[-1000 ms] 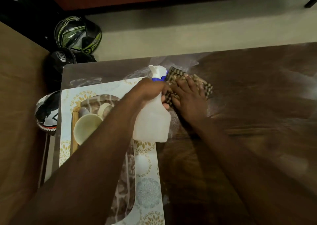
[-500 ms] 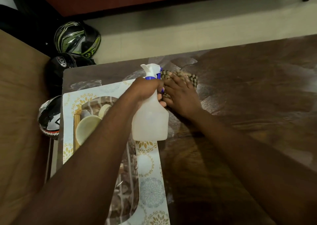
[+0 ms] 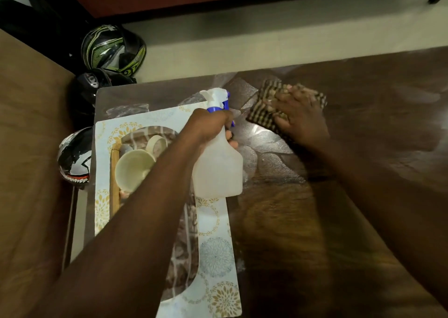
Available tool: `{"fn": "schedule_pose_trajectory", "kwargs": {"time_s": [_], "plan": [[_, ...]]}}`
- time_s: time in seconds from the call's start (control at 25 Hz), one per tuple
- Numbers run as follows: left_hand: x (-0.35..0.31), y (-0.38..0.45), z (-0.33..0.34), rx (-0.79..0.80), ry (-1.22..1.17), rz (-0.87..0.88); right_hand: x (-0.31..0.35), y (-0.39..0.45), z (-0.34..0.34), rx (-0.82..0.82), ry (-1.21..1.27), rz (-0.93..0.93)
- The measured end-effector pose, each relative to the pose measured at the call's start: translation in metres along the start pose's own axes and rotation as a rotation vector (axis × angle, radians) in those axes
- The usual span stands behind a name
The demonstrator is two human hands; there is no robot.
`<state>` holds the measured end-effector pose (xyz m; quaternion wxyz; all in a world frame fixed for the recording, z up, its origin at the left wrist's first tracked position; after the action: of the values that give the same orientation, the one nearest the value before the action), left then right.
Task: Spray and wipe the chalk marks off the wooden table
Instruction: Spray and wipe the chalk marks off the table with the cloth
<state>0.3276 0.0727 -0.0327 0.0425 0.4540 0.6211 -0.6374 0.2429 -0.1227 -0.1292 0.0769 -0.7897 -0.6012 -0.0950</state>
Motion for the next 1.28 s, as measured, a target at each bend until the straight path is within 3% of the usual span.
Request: {"fn": "schedule_pose_trajectory", "kwargs": {"time_s": [0.08,0.24,0.36,0.4,0.52,0.56,0.72,0.88,1.0,1.12,1.28], "plan": [[0.01,-0.009,0.006,-0.037,0.0,0.039,0.011,-0.01,-0.004,-0.035,0.006,0.192],[0.041,-0.019,0.008,0.035,-0.014,-0.032,0.021,-0.115,0.005,-0.052,-0.126,-0.136],[0.049,-0.028,0.006,0.007,-0.026,-0.002,0.017,-0.12,-0.004,-0.046,-0.026,0.183],[0.053,-0.032,0.008,-0.016,-0.024,0.008,0.033,-0.126,-0.002,-0.053,-0.03,0.202],[0.08,-0.055,0.01,0.021,-0.103,-0.047,0.067,-0.195,0.01,-0.066,-0.11,-0.176],[0.09,-0.066,0.011,0.044,-0.13,-0.071,0.057,-0.212,0.006,-0.063,-0.135,-0.195],[0.128,-0.1,0.012,0.019,-0.107,-0.047,0.067,-0.19,0.006,-0.046,-0.047,0.264],[0.158,-0.117,0.007,0.03,-0.091,-0.023,0.098,-0.261,0.022,-0.042,-0.103,-0.084],[0.172,-0.138,0.004,0.04,-0.094,0.016,0.07,-0.307,0.009,-0.032,-0.105,0.019],[0.185,-0.155,0.001,0.057,-0.122,0.055,0.08,-0.271,0.002,-0.064,-0.023,0.25],[0.192,-0.157,-0.001,0.022,-0.094,0.085,0.126,-0.187,0.016,-0.093,0.002,0.187]]}}
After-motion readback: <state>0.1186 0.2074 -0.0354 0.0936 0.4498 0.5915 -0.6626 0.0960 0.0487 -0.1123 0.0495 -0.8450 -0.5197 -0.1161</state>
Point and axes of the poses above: each hand's wrist, its own y-axis towards the middle knuckle, its own z-axis out of the palm, x = y × z, the point moved 4 cm from there along y, towards the middle knuckle, and after that the axes turned 4 degrees about -y, right-handed, at the moved point
